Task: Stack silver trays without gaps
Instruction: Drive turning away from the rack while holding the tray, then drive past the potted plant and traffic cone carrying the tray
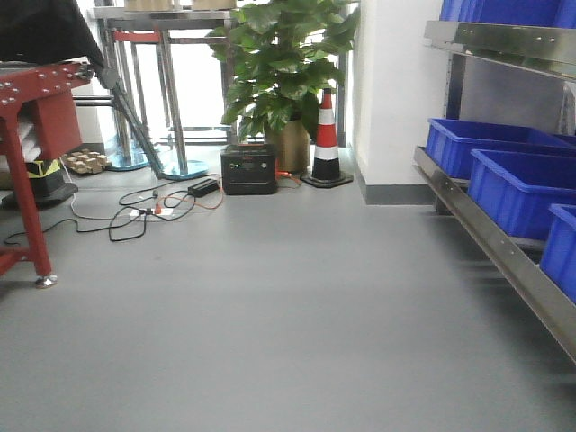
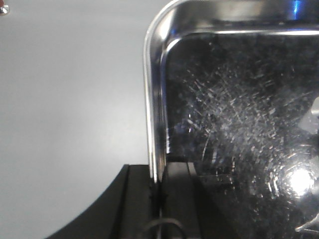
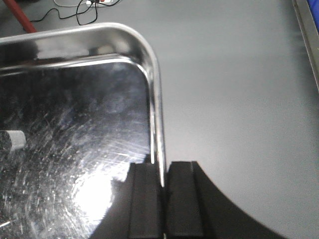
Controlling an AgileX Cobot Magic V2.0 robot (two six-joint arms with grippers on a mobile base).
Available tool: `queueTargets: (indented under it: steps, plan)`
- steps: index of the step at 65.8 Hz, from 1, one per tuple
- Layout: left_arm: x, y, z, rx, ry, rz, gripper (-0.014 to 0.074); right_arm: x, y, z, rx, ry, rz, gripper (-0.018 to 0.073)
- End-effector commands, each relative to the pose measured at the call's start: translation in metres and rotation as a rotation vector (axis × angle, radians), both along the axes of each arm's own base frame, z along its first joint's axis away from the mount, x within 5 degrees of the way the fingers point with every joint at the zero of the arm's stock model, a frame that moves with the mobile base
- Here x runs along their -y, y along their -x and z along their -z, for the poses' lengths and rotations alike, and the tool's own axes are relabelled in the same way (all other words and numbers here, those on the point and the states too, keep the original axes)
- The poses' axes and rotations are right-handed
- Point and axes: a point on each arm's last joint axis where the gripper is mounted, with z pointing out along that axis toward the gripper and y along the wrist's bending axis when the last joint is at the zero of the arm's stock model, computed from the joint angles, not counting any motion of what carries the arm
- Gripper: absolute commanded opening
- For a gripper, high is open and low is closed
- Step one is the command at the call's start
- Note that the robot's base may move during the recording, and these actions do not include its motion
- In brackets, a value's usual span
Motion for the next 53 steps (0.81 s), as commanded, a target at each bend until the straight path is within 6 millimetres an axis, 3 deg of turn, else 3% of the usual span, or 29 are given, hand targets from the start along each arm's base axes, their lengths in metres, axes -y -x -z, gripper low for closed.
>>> queueTargets:
  steps: [1,53]
  plan:
    - [0.0069,0.0018,-0.002,0.008,0.039,0.051,-0.0013,-0.0054,0.0001,-0.0108,0.087,-0.069,-0.041,-0.0078]
    - [0.0056,0.0007,-0.003,0.025,0.024,0.044,-0.0013,-0.0054,0.0001,-0.0108,0.087,-0.069,-0.041,-0.0078]
